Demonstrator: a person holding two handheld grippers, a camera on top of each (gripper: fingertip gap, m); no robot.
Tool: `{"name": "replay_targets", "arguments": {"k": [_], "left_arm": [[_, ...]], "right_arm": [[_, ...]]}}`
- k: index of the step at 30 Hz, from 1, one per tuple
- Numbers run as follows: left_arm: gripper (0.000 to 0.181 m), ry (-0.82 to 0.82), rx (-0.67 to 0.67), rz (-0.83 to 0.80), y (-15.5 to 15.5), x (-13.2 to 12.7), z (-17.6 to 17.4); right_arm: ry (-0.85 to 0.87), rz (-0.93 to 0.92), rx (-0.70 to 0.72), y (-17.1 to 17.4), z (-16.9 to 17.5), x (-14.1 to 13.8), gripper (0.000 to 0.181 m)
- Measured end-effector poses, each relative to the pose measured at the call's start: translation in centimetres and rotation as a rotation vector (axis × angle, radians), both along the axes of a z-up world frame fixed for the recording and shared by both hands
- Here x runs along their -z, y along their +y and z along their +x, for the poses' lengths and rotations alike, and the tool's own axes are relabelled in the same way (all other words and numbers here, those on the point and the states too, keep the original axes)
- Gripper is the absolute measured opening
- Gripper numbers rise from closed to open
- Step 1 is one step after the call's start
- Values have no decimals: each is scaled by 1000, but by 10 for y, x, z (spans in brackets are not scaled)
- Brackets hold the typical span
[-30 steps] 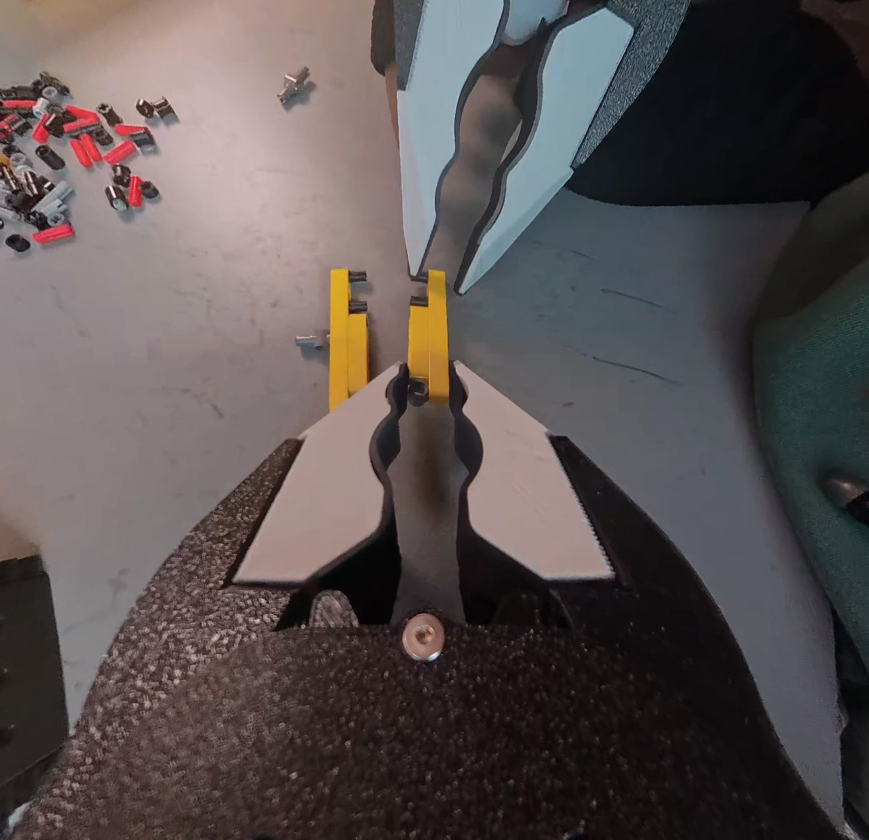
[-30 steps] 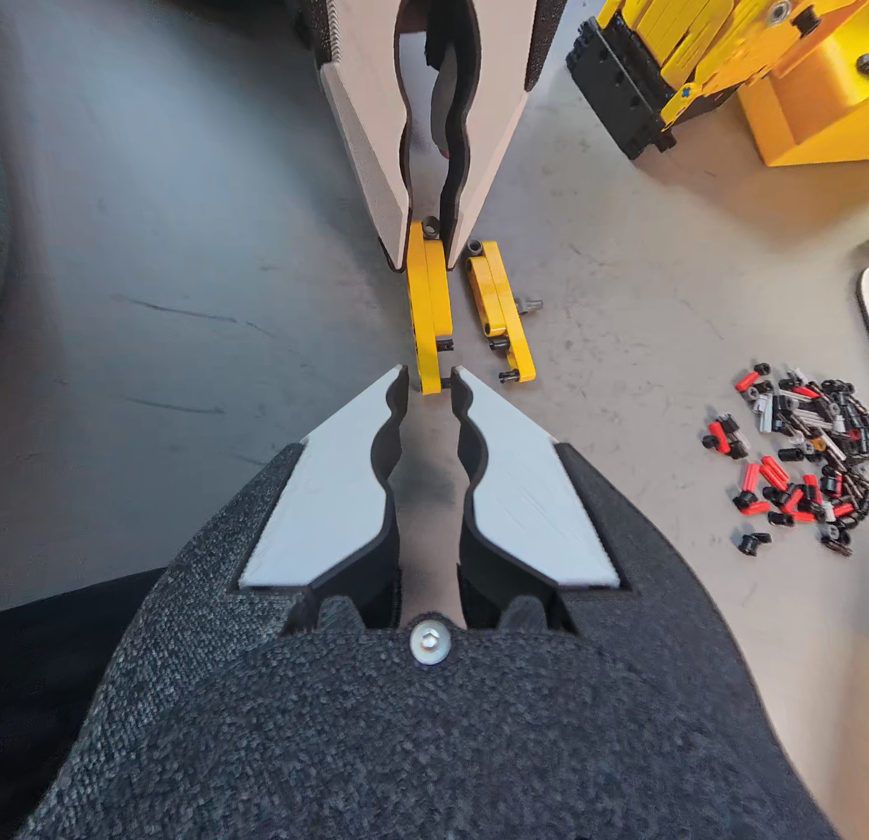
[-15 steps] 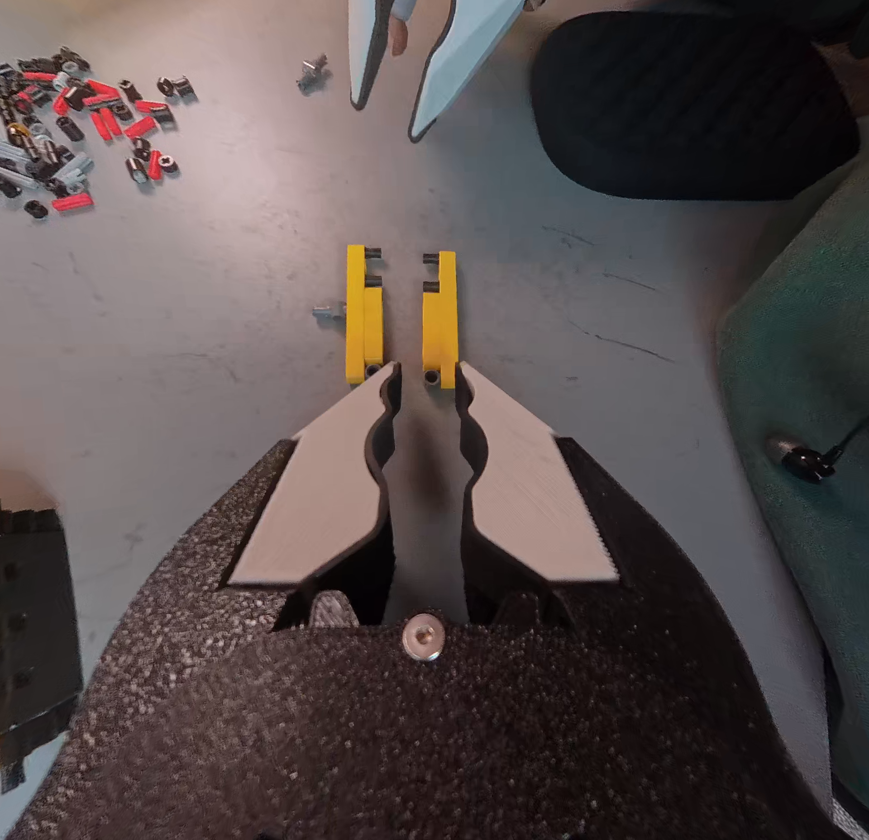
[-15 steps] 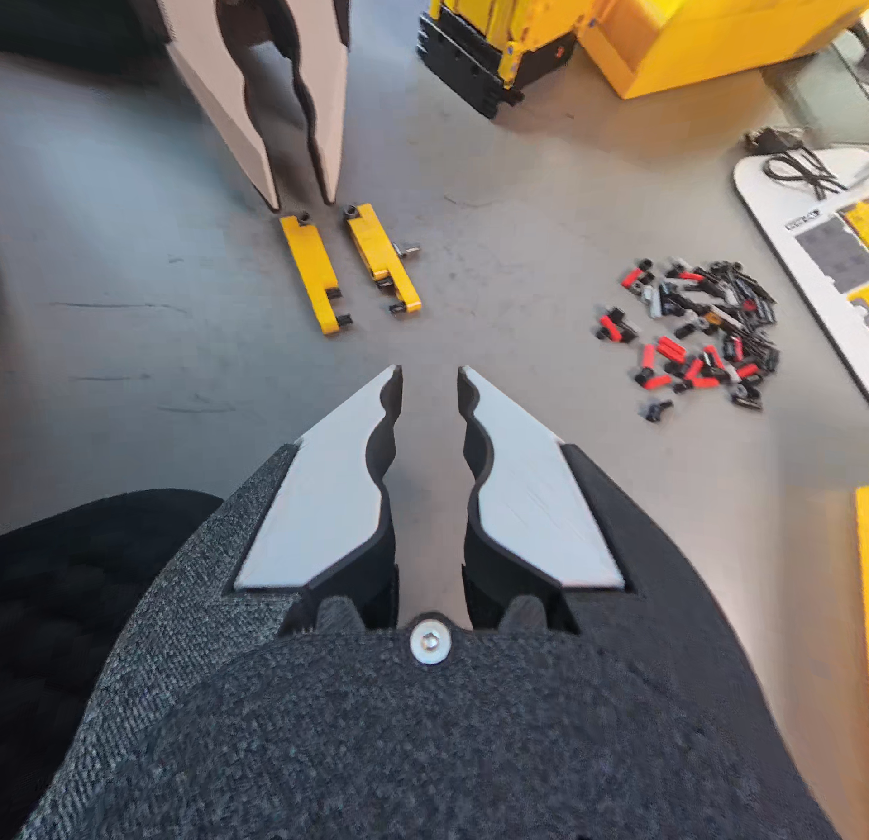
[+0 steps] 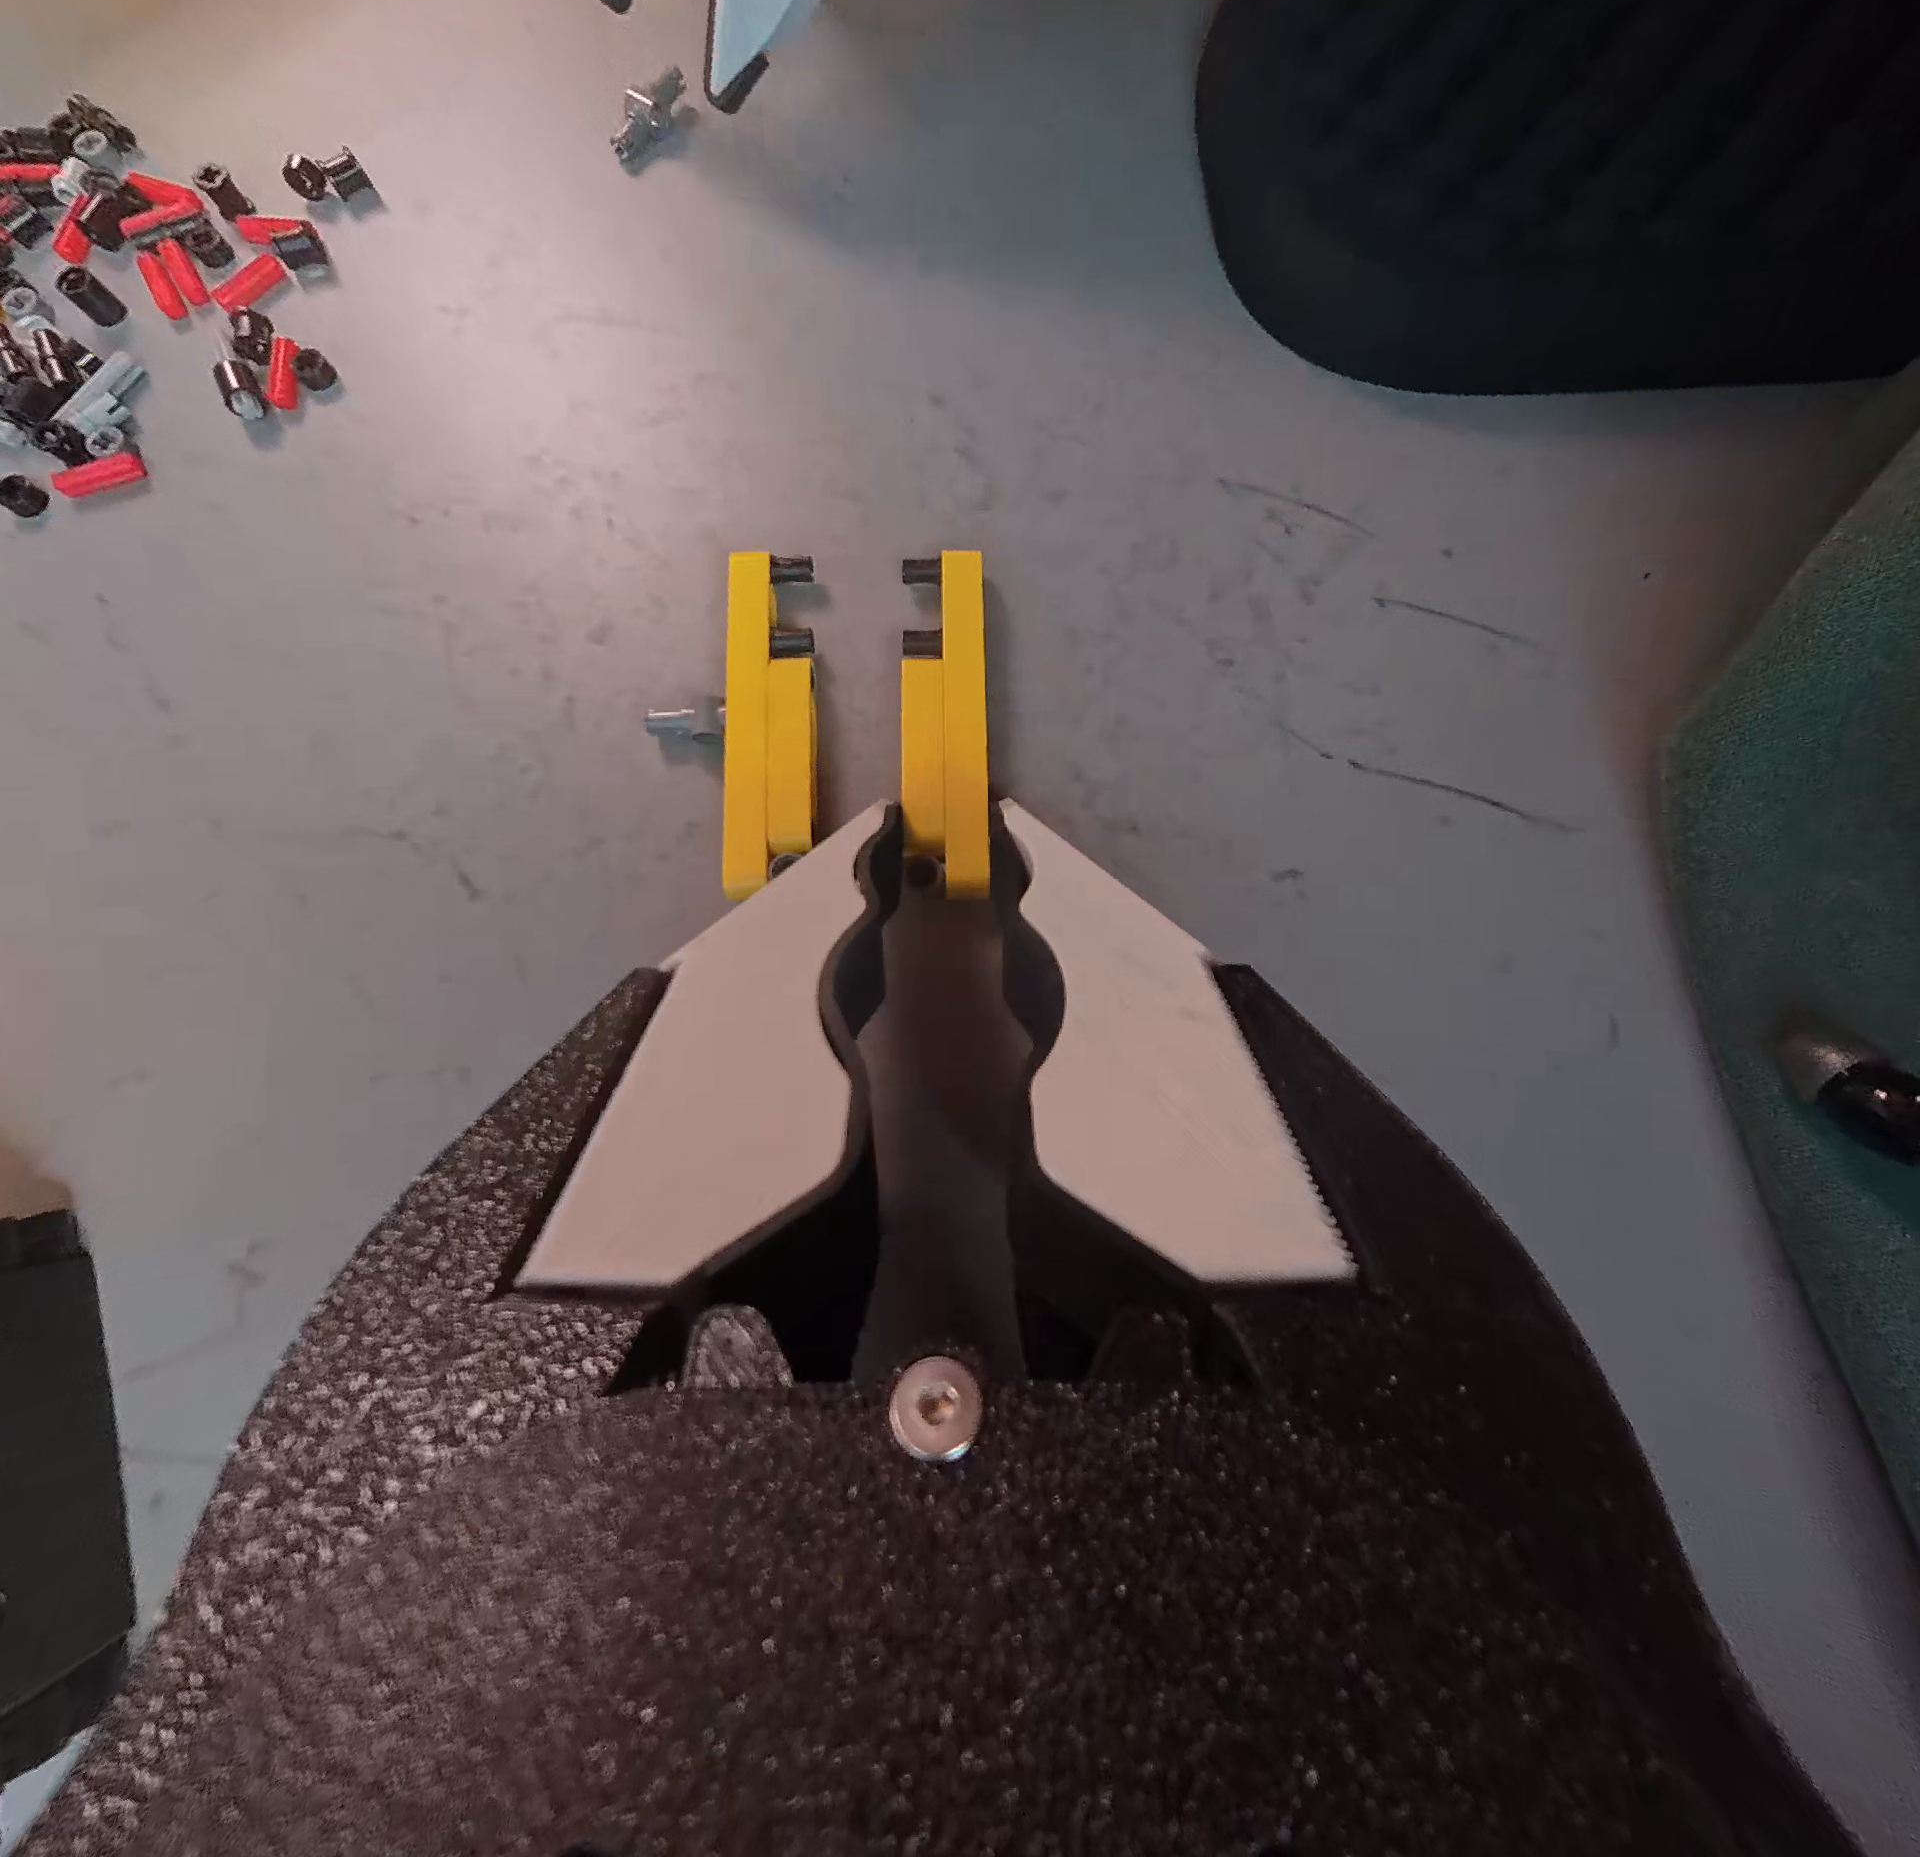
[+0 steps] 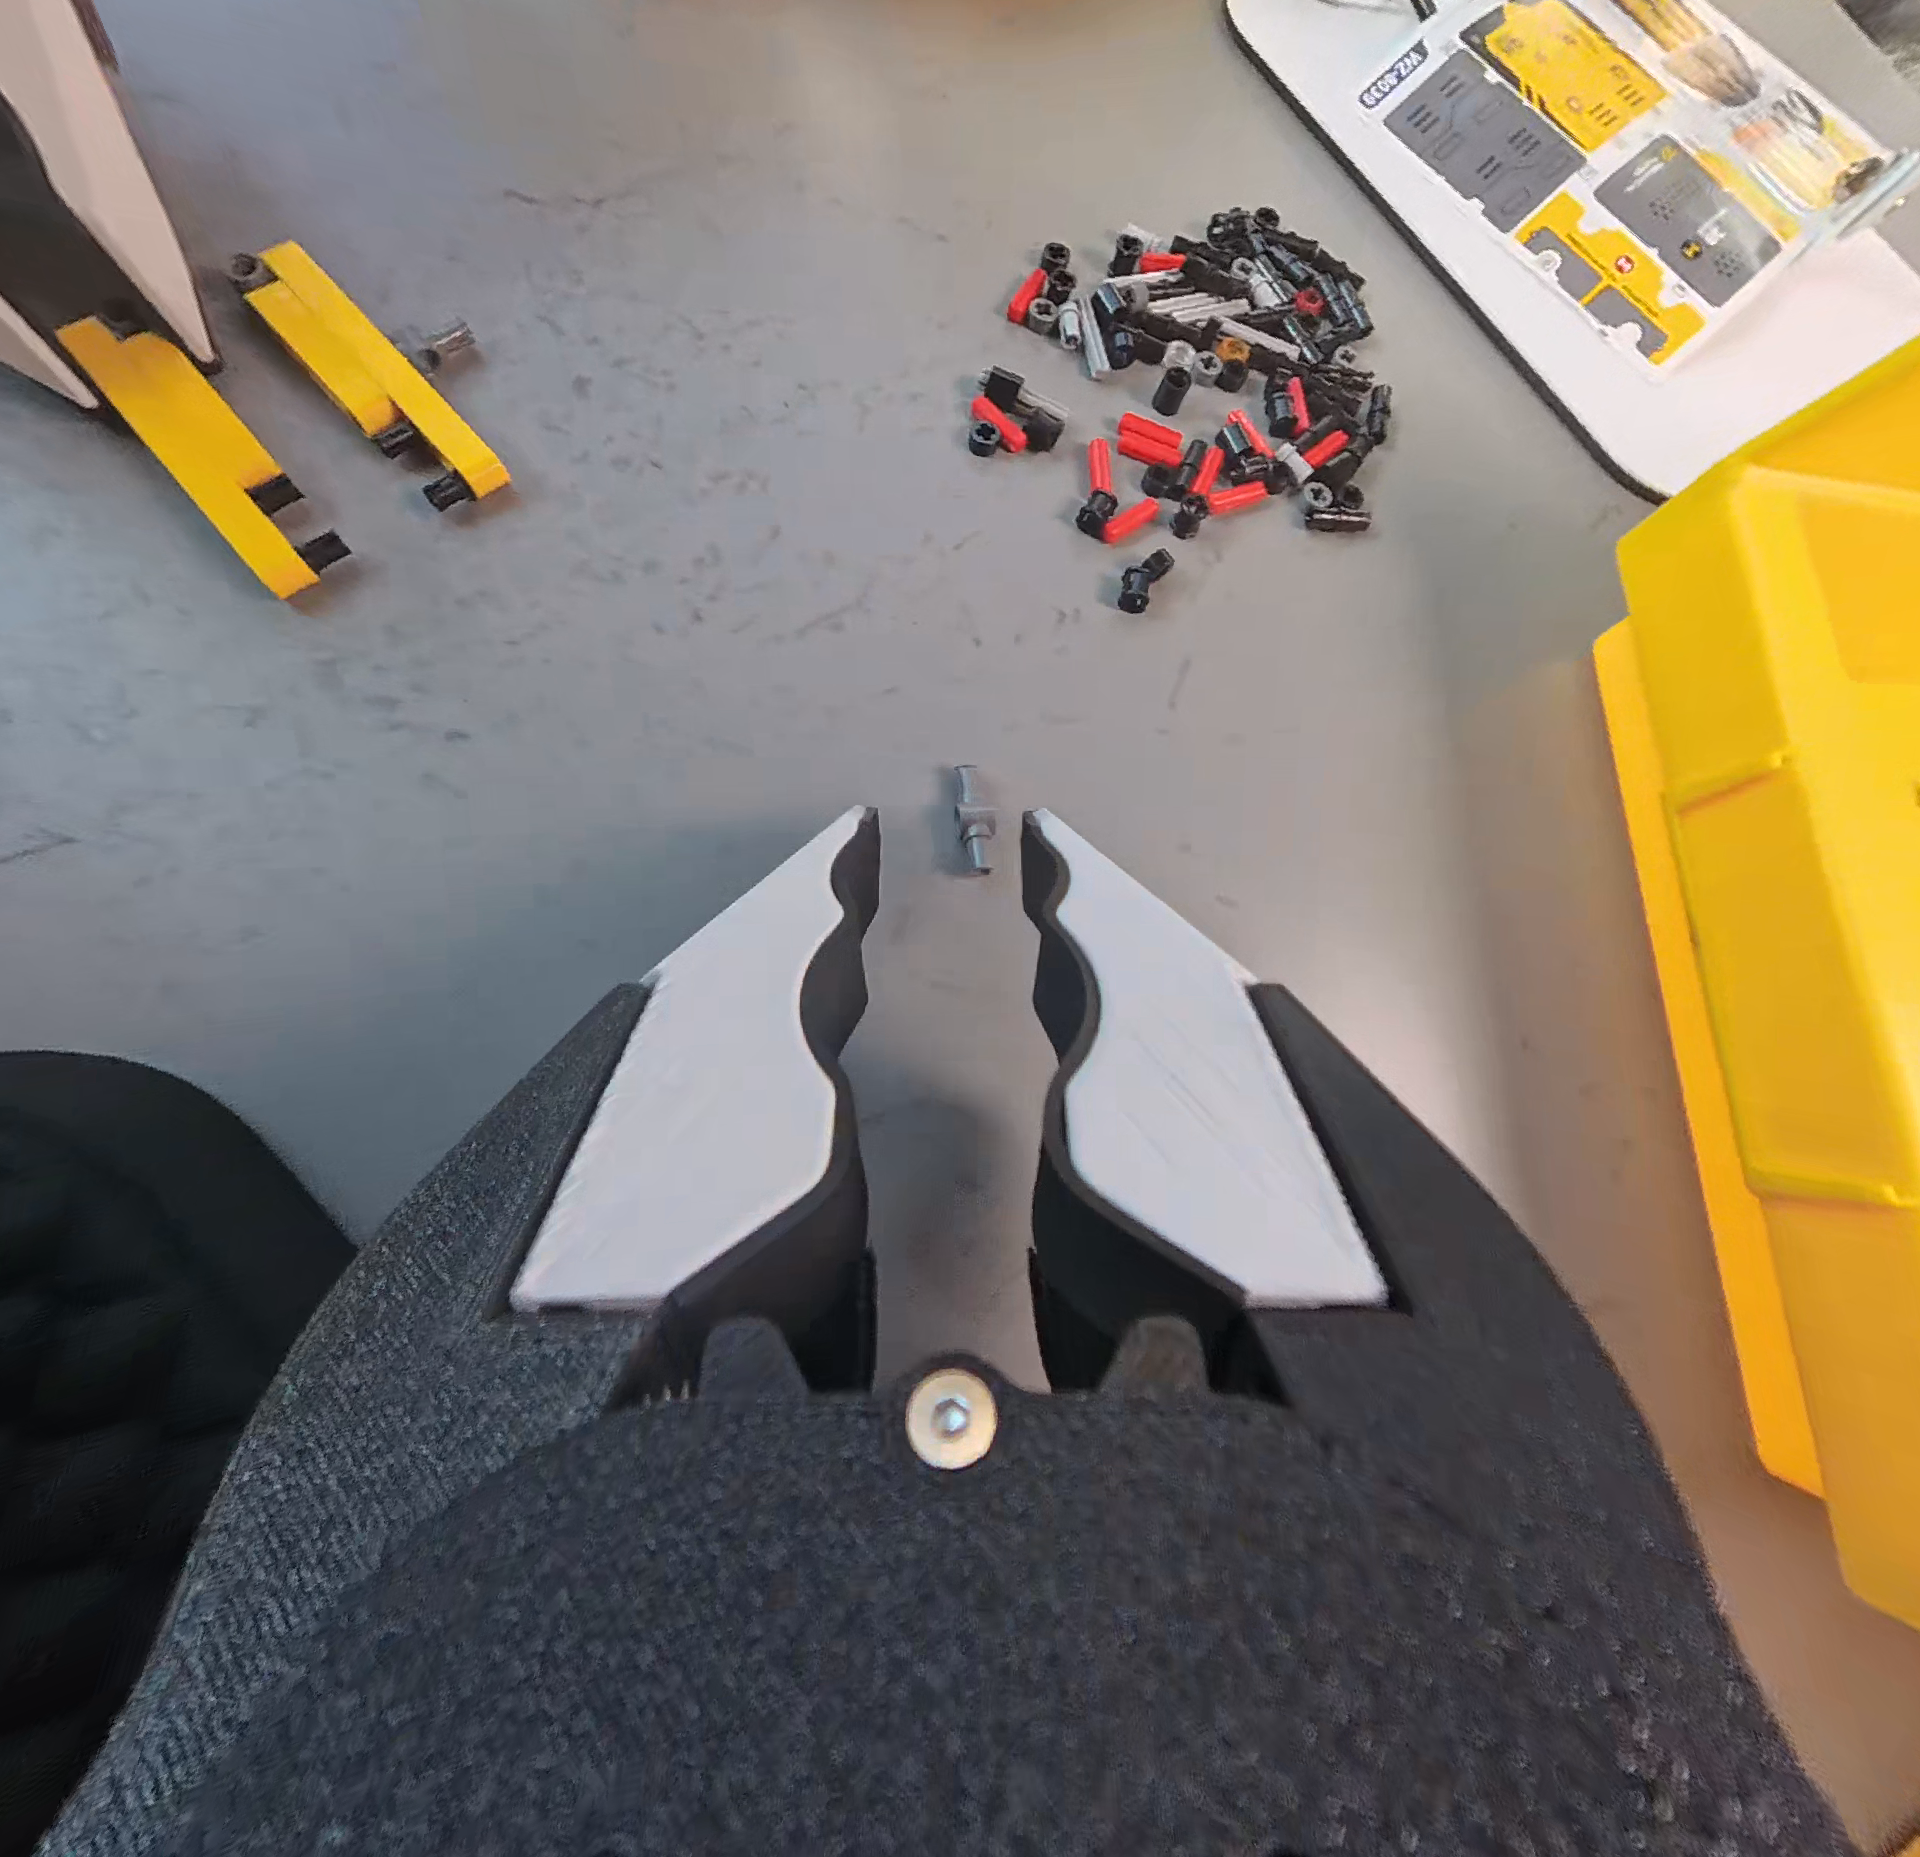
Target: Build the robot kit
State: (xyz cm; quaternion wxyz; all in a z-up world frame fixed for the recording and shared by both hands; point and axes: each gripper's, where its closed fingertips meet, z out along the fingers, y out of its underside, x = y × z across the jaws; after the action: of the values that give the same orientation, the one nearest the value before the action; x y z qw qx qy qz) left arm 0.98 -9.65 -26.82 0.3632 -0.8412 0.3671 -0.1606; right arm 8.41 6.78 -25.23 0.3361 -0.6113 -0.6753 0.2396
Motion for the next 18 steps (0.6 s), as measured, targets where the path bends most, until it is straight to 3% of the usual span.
{"name": "replay_targets", "arguments": {"k": [4,7,10,14,18], "left_arm": [[16,-3,-1,-1,0,0,0],[16,-3,-1,-1,0,0,0],[16,-1,-6,0,0,0,0],[16,11,-28,-2,1,0,0],[16,34,-60,-10,2,0,0]], "right_arm": [[-16,-22,33,7,-3,8,26],[-16,-57,43,6,-6,11,7],[-30,-67,17,-1,-7,11,6],[-23,-86,-71,-32,-16,8,6],[-28,-141,-248,-90,-22,0,7]]}}
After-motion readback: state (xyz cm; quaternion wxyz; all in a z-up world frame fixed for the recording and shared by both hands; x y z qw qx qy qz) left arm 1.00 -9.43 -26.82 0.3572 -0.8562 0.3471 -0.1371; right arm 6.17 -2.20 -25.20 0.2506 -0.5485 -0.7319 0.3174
